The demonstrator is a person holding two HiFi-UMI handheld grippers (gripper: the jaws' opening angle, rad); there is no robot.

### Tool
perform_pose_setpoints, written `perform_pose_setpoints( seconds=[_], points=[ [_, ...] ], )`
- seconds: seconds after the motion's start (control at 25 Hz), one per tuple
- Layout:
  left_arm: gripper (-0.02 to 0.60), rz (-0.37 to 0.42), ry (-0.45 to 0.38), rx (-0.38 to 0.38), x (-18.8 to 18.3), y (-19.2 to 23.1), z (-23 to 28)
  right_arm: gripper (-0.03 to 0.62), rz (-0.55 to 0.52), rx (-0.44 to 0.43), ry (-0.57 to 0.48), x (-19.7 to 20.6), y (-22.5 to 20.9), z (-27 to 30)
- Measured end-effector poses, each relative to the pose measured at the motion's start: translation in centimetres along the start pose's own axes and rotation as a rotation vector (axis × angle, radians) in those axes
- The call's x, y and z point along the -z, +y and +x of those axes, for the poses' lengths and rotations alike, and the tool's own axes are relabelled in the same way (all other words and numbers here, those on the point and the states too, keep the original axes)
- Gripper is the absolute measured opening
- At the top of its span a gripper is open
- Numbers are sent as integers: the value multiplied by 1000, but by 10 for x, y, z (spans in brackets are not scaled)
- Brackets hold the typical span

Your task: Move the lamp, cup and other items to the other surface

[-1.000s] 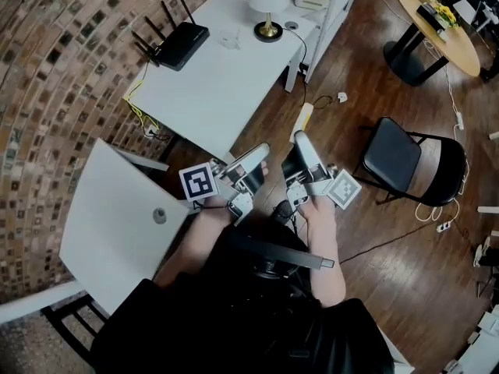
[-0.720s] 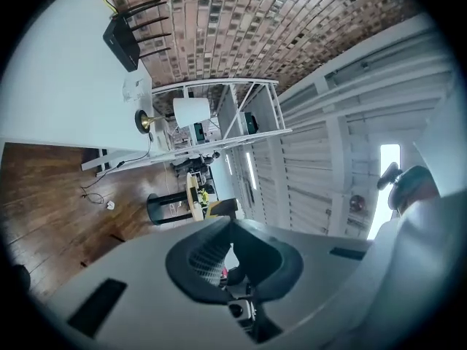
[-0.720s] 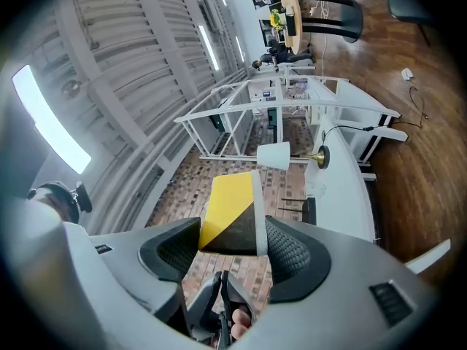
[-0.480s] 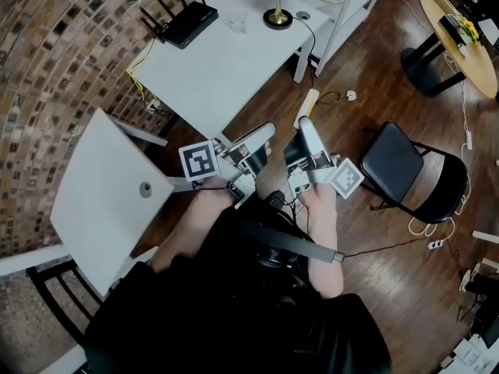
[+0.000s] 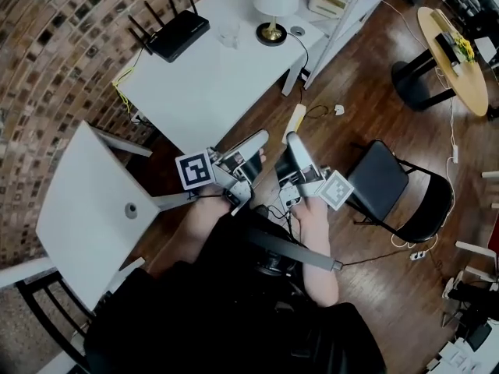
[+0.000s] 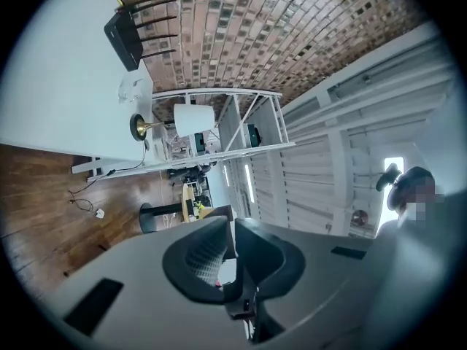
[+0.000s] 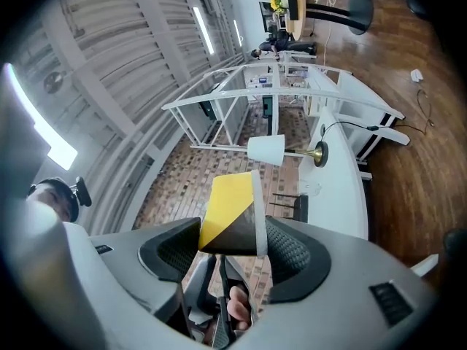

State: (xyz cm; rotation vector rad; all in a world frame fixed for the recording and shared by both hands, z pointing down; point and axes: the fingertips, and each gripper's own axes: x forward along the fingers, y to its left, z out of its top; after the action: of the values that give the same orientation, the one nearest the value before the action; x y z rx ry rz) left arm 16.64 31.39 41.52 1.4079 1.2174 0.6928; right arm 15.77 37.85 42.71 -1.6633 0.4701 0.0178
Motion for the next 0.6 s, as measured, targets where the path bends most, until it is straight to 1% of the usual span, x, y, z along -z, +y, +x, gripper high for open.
perform_pose_setpoints(
  seconds=[0.12, 0.28, 0.44, 0.6],
  points=[
    [29, -22, -16, 37, -31, 9, 27, 304, -18, 32, 17, -21, -13, 28],
    [29, -25, -34, 58, -79, 26, 54, 305, -23, 71, 49, -42, -40, 78],
    [29, -50, -65, 85, -129, 43, 65, 305, -31, 109, 109, -46, -72, 130],
    [28, -65, -103, 100, -172, 56, 66, 304, -18, 146, 157, -41, -100, 174]
  ],
)
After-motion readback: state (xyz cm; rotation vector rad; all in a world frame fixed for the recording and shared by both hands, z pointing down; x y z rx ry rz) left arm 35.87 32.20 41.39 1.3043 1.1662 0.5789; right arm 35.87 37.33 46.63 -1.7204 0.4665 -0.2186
